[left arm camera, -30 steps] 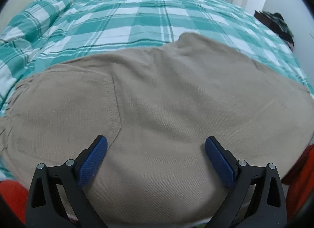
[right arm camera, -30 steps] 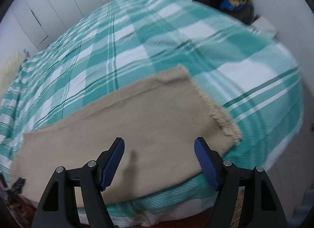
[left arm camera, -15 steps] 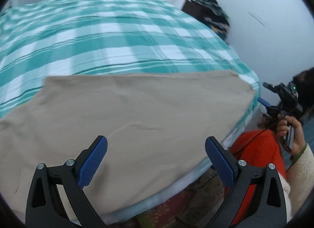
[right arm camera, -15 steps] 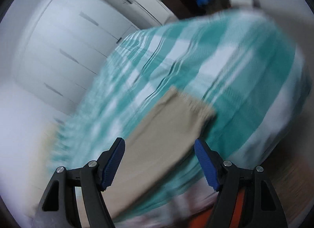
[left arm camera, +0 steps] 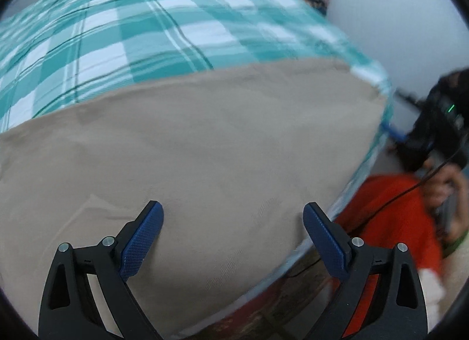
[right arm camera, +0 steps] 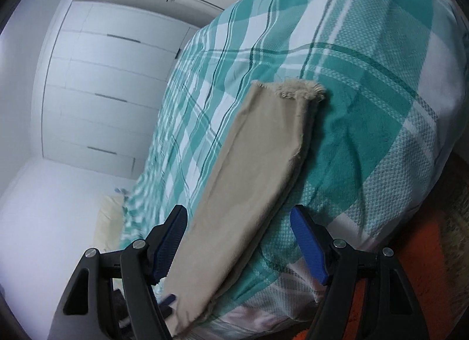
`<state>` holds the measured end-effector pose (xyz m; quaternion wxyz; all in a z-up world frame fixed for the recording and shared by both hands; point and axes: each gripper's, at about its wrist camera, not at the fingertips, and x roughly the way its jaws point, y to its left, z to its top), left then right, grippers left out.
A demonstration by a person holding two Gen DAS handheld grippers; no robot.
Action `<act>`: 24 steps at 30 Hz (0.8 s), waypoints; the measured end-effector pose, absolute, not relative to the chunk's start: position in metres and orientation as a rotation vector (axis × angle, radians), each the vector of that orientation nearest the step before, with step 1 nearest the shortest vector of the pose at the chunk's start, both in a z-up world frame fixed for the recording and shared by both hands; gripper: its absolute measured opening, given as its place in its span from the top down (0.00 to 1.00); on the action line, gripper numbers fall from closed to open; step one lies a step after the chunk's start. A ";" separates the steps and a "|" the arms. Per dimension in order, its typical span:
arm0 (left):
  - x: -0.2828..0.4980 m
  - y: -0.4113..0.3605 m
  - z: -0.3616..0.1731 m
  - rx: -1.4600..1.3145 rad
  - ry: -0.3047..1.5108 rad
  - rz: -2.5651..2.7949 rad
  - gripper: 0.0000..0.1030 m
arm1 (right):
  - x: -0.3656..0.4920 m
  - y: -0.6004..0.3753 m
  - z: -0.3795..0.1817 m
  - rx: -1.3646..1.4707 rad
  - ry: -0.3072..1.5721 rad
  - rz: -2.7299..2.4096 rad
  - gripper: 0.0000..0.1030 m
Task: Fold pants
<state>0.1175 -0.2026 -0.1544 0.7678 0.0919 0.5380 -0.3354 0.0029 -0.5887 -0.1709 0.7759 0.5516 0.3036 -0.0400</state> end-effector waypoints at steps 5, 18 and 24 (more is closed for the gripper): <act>0.108 -0.215 -0.164 0.309 1.130 -0.699 0.05 | -0.004 -0.595 -0.178 1.245 0.621 -0.080 0.29; 0.107 -0.214 -0.166 0.302 1.127 -0.701 0.04 | -0.007 -0.608 -0.191 1.353 0.586 -0.085 0.29; 0.107 -0.214 -0.166 0.299 1.127 -0.700 0.04 | 0.016 -0.610 -0.186 1.294 0.612 -0.072 0.40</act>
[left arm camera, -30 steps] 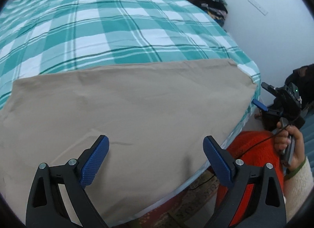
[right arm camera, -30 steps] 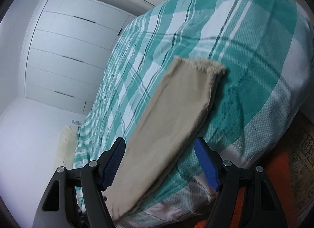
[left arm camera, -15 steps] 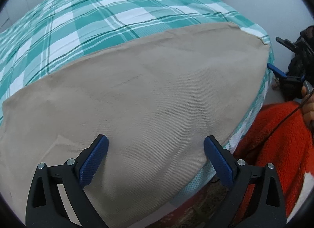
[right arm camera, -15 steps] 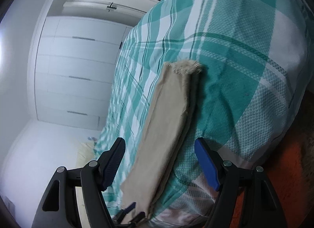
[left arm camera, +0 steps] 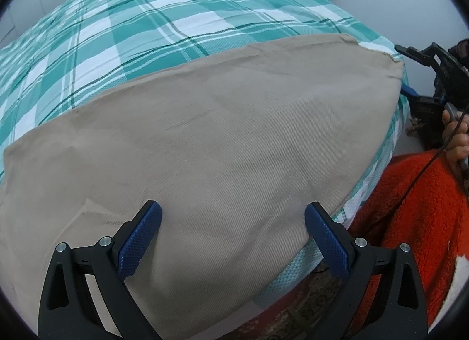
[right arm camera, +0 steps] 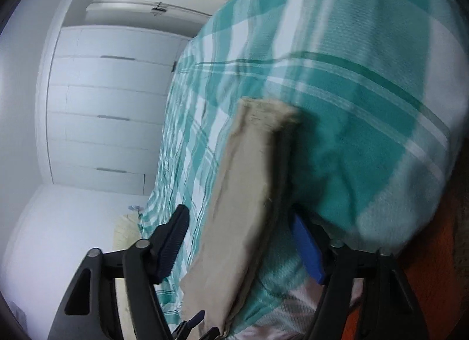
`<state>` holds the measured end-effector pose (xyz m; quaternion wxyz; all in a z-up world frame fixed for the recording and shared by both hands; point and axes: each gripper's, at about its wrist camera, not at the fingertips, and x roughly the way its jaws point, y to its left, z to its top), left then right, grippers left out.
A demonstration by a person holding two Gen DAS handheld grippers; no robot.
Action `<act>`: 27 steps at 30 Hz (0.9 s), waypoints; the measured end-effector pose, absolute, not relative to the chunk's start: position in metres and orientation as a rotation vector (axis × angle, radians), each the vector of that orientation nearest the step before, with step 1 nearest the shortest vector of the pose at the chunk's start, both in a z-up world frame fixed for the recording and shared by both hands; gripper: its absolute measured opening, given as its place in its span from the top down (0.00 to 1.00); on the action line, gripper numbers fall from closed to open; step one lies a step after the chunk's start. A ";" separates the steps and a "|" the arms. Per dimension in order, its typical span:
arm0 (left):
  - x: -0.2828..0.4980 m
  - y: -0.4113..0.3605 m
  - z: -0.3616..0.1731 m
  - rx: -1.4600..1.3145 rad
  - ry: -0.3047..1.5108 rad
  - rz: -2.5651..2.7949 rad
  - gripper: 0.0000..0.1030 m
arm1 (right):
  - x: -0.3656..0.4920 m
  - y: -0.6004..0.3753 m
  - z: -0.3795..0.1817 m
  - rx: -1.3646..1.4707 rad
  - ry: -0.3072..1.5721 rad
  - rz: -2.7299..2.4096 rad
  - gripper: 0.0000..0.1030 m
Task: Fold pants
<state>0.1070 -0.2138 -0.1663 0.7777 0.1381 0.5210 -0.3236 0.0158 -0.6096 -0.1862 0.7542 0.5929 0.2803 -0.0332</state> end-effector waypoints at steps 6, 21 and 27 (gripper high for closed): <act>0.106 -0.214 -0.169 0.298 1.119 -0.697 0.03 | 0.032 -0.599 -0.181 1.214 0.684 -0.034 0.44; 0.112 -0.148 -0.127 0.173 1.087 -0.679 0.03 | 0.061 -0.539 -0.103 0.751 0.684 -0.174 0.93; 0.143 -0.004 -0.108 -0.092 1.052 -0.461 0.03 | 0.064 -0.447 0.004 0.506 0.564 0.037 0.93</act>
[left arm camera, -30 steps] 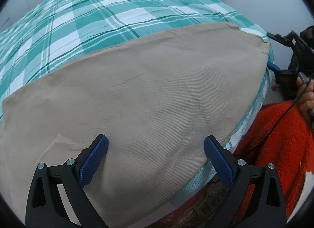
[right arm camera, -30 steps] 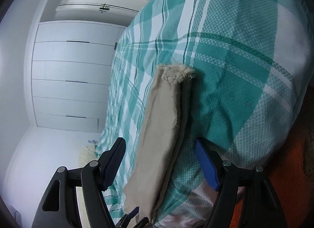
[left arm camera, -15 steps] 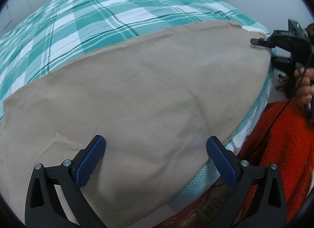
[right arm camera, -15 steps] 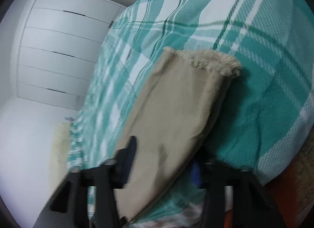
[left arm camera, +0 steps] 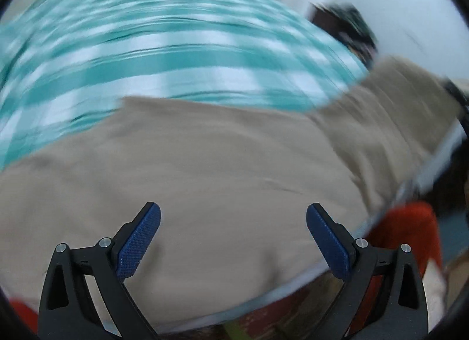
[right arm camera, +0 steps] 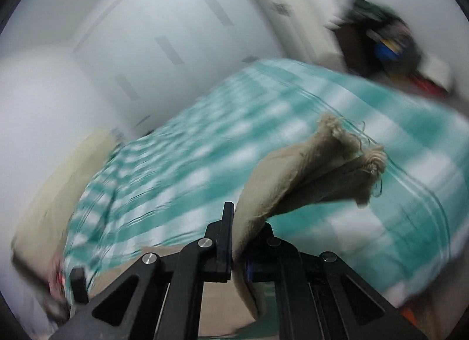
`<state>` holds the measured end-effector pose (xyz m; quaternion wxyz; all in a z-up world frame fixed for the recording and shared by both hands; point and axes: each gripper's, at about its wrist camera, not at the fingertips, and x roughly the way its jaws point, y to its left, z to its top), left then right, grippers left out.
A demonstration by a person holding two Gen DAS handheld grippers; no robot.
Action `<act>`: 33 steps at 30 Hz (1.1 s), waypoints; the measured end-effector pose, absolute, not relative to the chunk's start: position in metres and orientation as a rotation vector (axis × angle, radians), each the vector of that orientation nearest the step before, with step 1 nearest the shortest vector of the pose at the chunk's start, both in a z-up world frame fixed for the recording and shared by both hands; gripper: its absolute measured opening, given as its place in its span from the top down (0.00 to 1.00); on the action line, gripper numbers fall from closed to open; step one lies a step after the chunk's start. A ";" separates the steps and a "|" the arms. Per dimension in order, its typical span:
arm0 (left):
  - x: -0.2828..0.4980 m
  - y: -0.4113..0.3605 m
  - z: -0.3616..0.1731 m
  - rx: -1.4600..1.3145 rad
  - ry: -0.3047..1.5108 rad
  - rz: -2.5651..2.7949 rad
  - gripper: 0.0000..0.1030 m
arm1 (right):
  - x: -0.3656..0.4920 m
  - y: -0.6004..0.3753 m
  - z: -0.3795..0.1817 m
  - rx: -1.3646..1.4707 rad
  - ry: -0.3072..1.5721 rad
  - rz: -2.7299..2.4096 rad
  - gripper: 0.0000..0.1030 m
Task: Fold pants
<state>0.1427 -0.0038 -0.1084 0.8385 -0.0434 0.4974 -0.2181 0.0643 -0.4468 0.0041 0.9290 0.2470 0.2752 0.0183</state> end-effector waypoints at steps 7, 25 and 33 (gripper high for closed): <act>0.128 0.125 -0.124 -0.342 0.977 -0.257 0.03 | 0.096 -0.287 0.045 0.263 0.606 0.317 0.93; 0.120 0.120 -0.130 -0.401 0.904 -0.426 0.23 | 0.062 -0.226 -0.088 0.113 0.764 0.252 0.34; 0.122 0.071 -0.159 -0.195 1.061 -0.419 0.68 | 0.056 -0.263 -0.100 0.147 0.785 0.200 0.36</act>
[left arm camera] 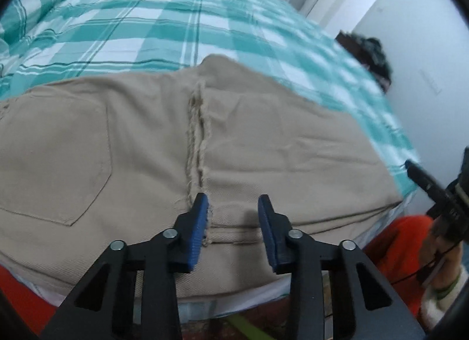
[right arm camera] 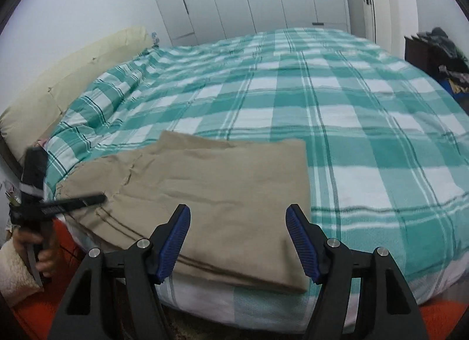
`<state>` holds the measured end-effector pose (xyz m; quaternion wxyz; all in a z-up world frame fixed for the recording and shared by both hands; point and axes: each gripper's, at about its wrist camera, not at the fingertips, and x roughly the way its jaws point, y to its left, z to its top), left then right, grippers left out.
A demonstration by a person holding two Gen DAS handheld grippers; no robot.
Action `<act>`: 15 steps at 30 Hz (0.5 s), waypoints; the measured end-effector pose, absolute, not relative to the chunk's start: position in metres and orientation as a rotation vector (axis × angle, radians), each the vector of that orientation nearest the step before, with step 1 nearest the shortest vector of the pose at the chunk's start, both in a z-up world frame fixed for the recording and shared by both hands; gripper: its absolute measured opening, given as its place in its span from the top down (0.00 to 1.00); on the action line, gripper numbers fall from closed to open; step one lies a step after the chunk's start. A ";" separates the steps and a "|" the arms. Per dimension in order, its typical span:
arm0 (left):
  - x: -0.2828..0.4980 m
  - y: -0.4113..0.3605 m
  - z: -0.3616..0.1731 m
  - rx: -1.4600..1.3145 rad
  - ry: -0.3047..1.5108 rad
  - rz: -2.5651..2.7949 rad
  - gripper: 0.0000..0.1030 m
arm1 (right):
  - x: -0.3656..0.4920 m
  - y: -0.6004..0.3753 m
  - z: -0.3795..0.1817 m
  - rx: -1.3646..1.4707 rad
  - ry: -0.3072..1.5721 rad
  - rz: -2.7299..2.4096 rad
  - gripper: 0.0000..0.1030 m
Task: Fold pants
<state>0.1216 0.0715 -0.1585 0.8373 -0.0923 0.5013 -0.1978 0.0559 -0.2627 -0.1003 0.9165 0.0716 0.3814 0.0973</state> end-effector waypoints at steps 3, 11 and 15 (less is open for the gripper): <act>0.117 0.073 -0.150 -0.189 1.047 -0.392 0.63 | 0.069 -0.249 -0.118 0.066 0.869 0.208 0.40; 0.119 0.030 -0.122 -0.060 0.911 -0.416 0.13 | 0.075 -0.235 -0.160 -0.017 1.055 0.185 0.43; 0.131 0.012 -0.169 0.017 1.052 -0.422 0.25 | 0.075 -0.238 -0.146 -0.001 1.048 0.178 0.44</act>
